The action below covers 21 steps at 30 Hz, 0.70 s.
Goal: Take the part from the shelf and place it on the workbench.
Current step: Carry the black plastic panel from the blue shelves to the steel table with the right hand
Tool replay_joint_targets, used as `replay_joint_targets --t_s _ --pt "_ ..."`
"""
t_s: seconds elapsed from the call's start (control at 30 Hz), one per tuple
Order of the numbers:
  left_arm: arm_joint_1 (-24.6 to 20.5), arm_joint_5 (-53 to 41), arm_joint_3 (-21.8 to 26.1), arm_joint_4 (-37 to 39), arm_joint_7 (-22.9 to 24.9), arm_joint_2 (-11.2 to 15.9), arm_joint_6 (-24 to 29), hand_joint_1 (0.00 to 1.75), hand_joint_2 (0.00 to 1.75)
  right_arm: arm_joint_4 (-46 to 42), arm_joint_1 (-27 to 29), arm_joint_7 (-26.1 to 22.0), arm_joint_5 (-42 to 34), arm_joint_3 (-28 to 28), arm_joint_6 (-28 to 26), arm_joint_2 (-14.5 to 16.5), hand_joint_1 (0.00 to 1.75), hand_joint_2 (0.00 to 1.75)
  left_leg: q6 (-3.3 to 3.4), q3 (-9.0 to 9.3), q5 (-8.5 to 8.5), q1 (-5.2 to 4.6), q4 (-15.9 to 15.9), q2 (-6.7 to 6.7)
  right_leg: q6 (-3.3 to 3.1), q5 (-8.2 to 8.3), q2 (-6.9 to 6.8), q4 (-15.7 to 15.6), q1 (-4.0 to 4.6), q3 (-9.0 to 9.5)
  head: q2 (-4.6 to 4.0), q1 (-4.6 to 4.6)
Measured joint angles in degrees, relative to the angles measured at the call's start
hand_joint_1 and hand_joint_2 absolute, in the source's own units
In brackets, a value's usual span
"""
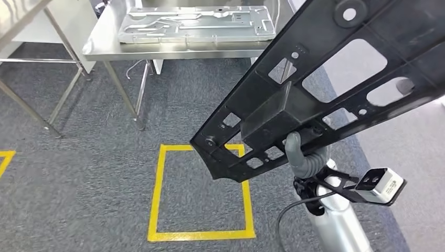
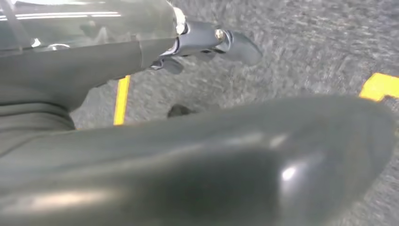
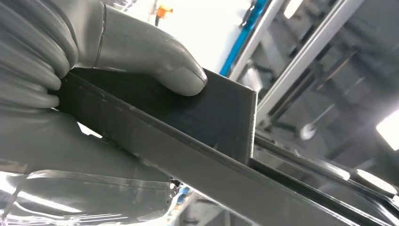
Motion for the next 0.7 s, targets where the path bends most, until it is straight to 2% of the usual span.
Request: replay_joint_targets --t_s 0.07,0.1,0.17,0.2,0.23,0.27,0.3,0.33,0.37,0.4,0.47,0.5,0.53,0.57,0.6,0.63,0.67,0.7 --pt "-0.26 -0.03 -0.01 0.00 -0.09 0.02 0.02 0.00 0.00 -0.07 -0.06 -0.01 0.05 -0.11 -0.03 0.21 1.75 1.75 -0.77 0.58 0.49 0.09 1.69 0.13 -0.94 -1.78 0.39 -0.08 0.15 1.62 0.01 -0.02" --pt "-0.41 -0.03 -0.01 0.00 -0.14 0.03 0.04 0.00 0.00 -0.15 -0.17 -0.02 0.07 -0.17 -0.03 0.28 1.75 1.75 -1.05 0.05 1.43 0.16 4.11 0.12 -1.38 -2.63 0.51 -0.30 0.06 2.78 0.01 -0.02" --pt "-0.63 -0.09 -0.02 0.01 -0.20 0.02 0.08 0.00 0.00 -0.27 -0.35 -0.03 0.08 -0.25 -0.06 0.41 1.75 1.75 -1.42 -4.11 2.68 0.28 11.04 0.05 -2.10 -4.31 0.52 -0.55 -0.04 5.18 0.01 -0.02" --pt "-0.58 -0.15 -0.02 0.02 -0.22 0.01 0.10 0.00 0.00 -0.28 -0.35 -0.03 0.08 -0.25 -0.08 0.49 1.75 1.75 -1.55 -6.95 2.13 0.29 14.38 0.02 -2.33 -5.17 0.54 -0.60 -0.02 6.25 0.01 -0.02" --pt "-0.43 -0.21 -0.02 0.02 -0.21 -0.01 0.12 0.00 0.00 -0.27 -0.31 -0.02 0.09 -0.25 -0.11 0.54 1.75 1.75 -1.63 -9.87 0.33 0.29 16.86 0.02 -2.45 -6.06 0.68 -0.66 -0.02 7.32 0.01 -0.02" --pt "-0.22 -0.26 -0.01 0.02 -0.21 0.00 0.14 0.00 0.00 -0.27 -0.26 -0.01 0.09 -0.25 -0.13 0.59 1.75 1.75 -1.68 -12.43 -2.27 0.28 18.10 0.02 -2.48 -7.01 0.88 -0.72 -0.01 8.49 0.01 -0.03" --pt "-0.04 -0.26 -0.01 0.02 -0.21 0.02 0.15 0.00 0.00 -0.27 -0.22 -0.01 0.09 -0.25 -0.17 0.61 1.75 1.75 -1.68 -14.51 -4.85 0.27 18.13 0.02 -2.46 -8.04 1.07 -0.79 -0.01 9.77 0.01 -0.03" --pt "0.08 -0.25 0.00 0.02 -0.21 0.04 0.15 0.00 0.00 -0.27 -0.19 -0.01 0.09 -0.25 -0.21 0.63 1.75 1.75 -1.60 -16.05 -6.32 0.25 16.93 0.02 -2.41 -9.12 1.22 -0.85 -0.02 11.15 0.01 -0.03" --pt "0.17 -0.26 0.01 0.02 -0.21 0.08 0.15 0.00 0.00 -0.27 -0.17 -0.01 0.09 -0.25 -0.24 0.66 1.75 1.75 -1.44 -17.08 -5.60 0.21 14.69 0.02 -2.32 -10.24 1.30 -0.92 -0.02 12.60 0.01 -0.03" --pt "0.32 -0.26 0.01 0.02 -0.21 0.13 0.15 0.00 0.00 -0.25 -0.14 -0.01 0.09 -0.25 -0.31 0.67 1.75 1.75 -1.09 -17.67 -1.41 0.08 11.41 0.02 -2.22 -11.38 1.33 -1.05 -0.04 13.95 0.01 -0.03" --pt "0.72 -0.29 0.00 0.02 -0.20 0.24 0.15 0.00 0.00 -0.10 0.03 0.02 0.06 -0.22 -0.52 0.71 1.75 1.75 -0.38 -17.81 8.59 -0.30 6.07 -0.15 -1.72 -13.65 1.63 -1.38 0.14 16.69 0.01 -0.02" --pt "0.86 -0.29 0.00 0.02 -0.19 0.29 0.15 0.00 0.00 -0.05 0.12 0.05 0.05 -0.21 -0.69 0.72 1.75 1.75 -0.03 -17.27 11.77 -0.46 4.63 -0.33 -1.39 -14.35 1.78 -1.72 0.24 18.17 0.01 -0.02" --pt "0.81 -0.30 0.00 0.02 -0.19 0.31 0.16 0.00 0.00 -0.04 0.14 0.08 0.04 -0.20 -0.83 0.73 1.75 1.75 0.23 -16.47 12.05 -0.47 4.23 -0.53 -0.98 -14.18 1.93 -1.42 0.40 19.15 0.01 -0.02" --pt "0.60 -0.28 0.01 0.02 -0.19 0.29 0.16 0.00 0.00 -0.10 0.00 0.06 0.01 -0.21 -0.95 0.73 1.75 1.75 0.55 -15.19 11.46 -0.36 3.88 -0.67 -0.60 -13.22 1.90 -0.27 0.47 19.20 0.01 -0.02" --pt "0.34 -0.27 0.01 0.02 -0.20 0.26 0.16 0.00 0.00 -0.17 -0.16 0.06 0.01 -0.23 -1.01 0.73 1.75 1.75 0.90 -13.97 10.93 -0.23 3.20 -0.76 -0.21 -11.50 1.76 2.09 0.44 18.38 0.01 -0.03" --pt "0.09 -0.27 0.00 0.02 -0.22 0.24 0.16 0.00 0.00 -0.22 -0.36 0.02 -0.01 -0.25 -1.03 0.73 1.75 1.75 1.24 -12.84 10.52 -0.08 2.54 -0.80 0.17 -9.89 1.54 5.52 0.40 16.24 0.02 -0.02" --pt "-0.09 -0.27 -0.01 0.02 -0.23 0.24 0.16 0.00 0.00 -0.27 -0.49 -0.01 -0.03 -0.26 -1.04 0.73 1.75 1.75 1.53 -11.84 10.07 0.00 2.04 -0.81 0.47 -9.40 1.32 9.03 0.29 13.58 0.02 0.00" --pt "-0.14 -0.27 -0.01 0.02 -0.24 0.25 0.16 0.00 0.00 -0.29 -0.45 -0.01 -0.03 -0.26 -1.03 0.73 1.75 1.75 1.74 -11.12 9.48 0.03 1.75 -0.83 0.76 -10.33 1.11 12.00 0.14 10.83 0.02 0.01"
